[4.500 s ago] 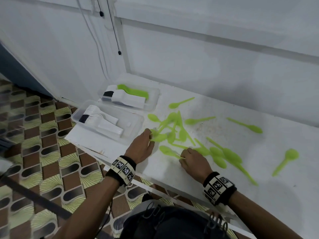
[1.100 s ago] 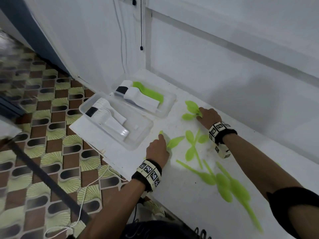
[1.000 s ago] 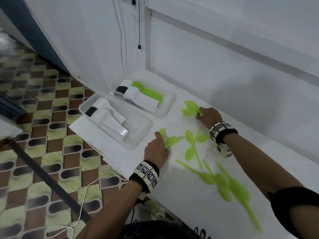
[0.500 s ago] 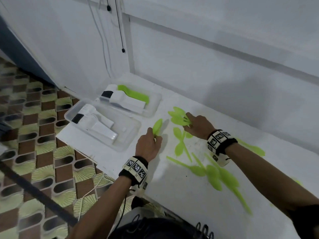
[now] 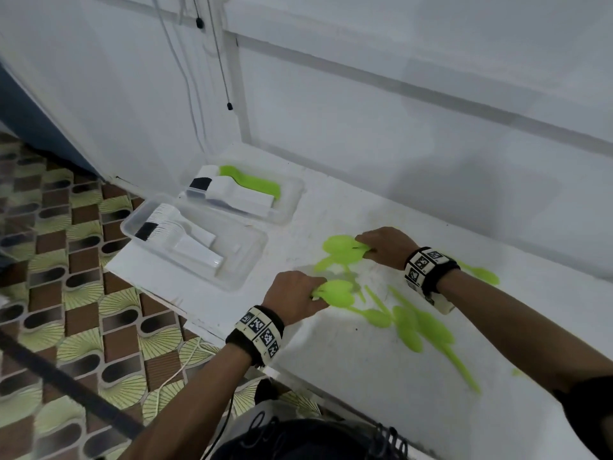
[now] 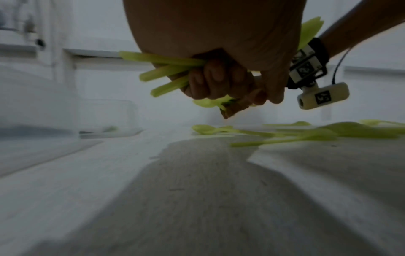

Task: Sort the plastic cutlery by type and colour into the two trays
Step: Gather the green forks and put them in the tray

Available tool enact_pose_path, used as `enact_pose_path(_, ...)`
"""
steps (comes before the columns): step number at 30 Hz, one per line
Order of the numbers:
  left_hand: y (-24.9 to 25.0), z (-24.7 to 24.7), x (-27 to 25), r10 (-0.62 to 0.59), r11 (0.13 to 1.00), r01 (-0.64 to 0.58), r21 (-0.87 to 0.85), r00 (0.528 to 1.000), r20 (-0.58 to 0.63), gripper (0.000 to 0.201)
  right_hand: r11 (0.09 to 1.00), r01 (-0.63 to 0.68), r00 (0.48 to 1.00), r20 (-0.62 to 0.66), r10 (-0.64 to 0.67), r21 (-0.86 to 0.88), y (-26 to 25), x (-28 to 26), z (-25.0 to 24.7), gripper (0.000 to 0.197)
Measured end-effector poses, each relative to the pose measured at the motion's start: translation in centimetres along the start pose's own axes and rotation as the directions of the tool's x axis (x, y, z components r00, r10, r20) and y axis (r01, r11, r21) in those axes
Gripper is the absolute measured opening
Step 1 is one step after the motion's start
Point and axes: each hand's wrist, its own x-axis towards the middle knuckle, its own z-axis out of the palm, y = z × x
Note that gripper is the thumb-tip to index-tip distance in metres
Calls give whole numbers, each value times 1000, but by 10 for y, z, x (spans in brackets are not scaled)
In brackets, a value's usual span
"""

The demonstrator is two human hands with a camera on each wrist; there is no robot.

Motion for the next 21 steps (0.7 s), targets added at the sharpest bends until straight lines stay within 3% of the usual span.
enact_pose_path(2, 5, 3, 5, 39, 997, -44, 64, 997, 71, 61, 997, 25, 997, -70, -20, 75, 4, -11, -1, 44)
enact_pose_path(5, 15, 4, 17, 65, 993, -77, 93, 990, 127, 49, 989, 73, 987, -152, -53, 129, 8, -30, 6, 32)
enact_pose_path(9, 21, 11, 27, 89, 985, -119, 121, 969, 230, 40, 959, 56, 972, -236, 12, 277, 15, -55, 23, 27)
enact_pose_path(12, 24, 10, 32, 116, 970, -171, 172, 950, 289, 29, 925, 36, 980, -192, 40, 378, 17, -73, 32, 12)
enact_pose_path(14, 25, 11, 33, 137, 955, -212, 209, 936, 325, 28, 860, -52, 985, -114, 128, 508, 13, -83, 36, 9)
enact_pose_path(16, 24, 11, 31, 140, 948, -227, 222, 927, 348, 30, 775, -110, 977, -76, 199, 622, 6, -85, 39, 11)
enact_pose_path(21, 9, 9, 20, 124, 981, -169, 100, 927, 354, 45, 732, -146, 962, -78, 262, 666, -25, -67, 39, 5)
